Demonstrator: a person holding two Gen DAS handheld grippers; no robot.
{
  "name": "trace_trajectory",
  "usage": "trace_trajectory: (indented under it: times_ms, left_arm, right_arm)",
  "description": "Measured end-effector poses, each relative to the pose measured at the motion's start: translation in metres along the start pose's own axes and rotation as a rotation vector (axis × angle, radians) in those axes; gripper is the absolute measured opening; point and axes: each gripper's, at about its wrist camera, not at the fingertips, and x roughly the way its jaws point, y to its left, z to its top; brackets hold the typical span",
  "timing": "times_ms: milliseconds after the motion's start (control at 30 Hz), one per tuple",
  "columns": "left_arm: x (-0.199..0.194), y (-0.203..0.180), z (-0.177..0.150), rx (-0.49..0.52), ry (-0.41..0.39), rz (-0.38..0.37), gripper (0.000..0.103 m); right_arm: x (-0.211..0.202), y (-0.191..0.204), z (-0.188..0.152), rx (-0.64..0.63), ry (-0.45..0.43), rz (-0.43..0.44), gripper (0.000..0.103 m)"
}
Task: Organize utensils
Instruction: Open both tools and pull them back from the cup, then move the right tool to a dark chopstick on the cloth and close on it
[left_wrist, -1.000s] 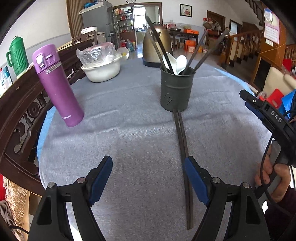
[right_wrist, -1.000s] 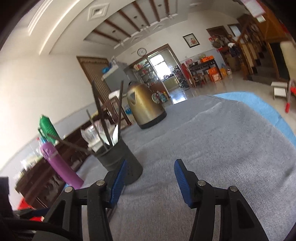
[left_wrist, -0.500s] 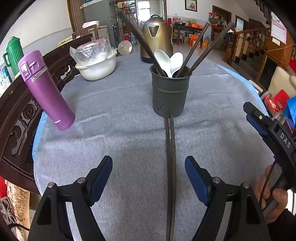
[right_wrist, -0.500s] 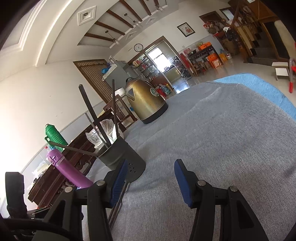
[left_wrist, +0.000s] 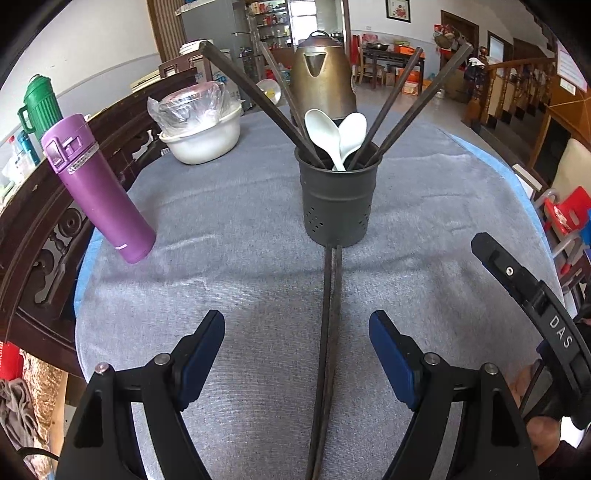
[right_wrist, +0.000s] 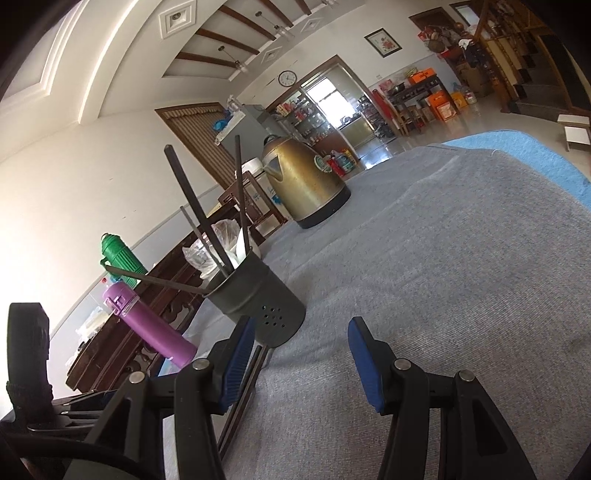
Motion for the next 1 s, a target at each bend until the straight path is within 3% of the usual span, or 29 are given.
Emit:
trace_trajectory:
  times_ms: [200, 700, 900, 1000]
  left_arm:
    - [0.002, 0.004, 0.005, -0.026, 0.009, 0.027, 0.081]
    - [-0.012, 0.019, 0.01, 0.006, -0.021, -0.05, 0.081]
    - [-0.028, 0.054, -0.001, -0.012, -0.084, -0.088, 0.081]
    - [-0.037, 0.075, -0.012, -0.013, -0.139, -0.063, 0.081]
  right_arm:
    - [0.005, 0.0, -0.001, 0.001, 0.028, 0.01, 0.056]
    - [0.003, -0.003, -0.001, 0.02, 0.002, -0.049, 0.056]
    - [-0.003, -0.008, 0.001, 0.045, -0.022, -0.101, 0.056]
    - [-0.005, -0.003, 0.0, 0.037, -0.012, -0.148, 0.056]
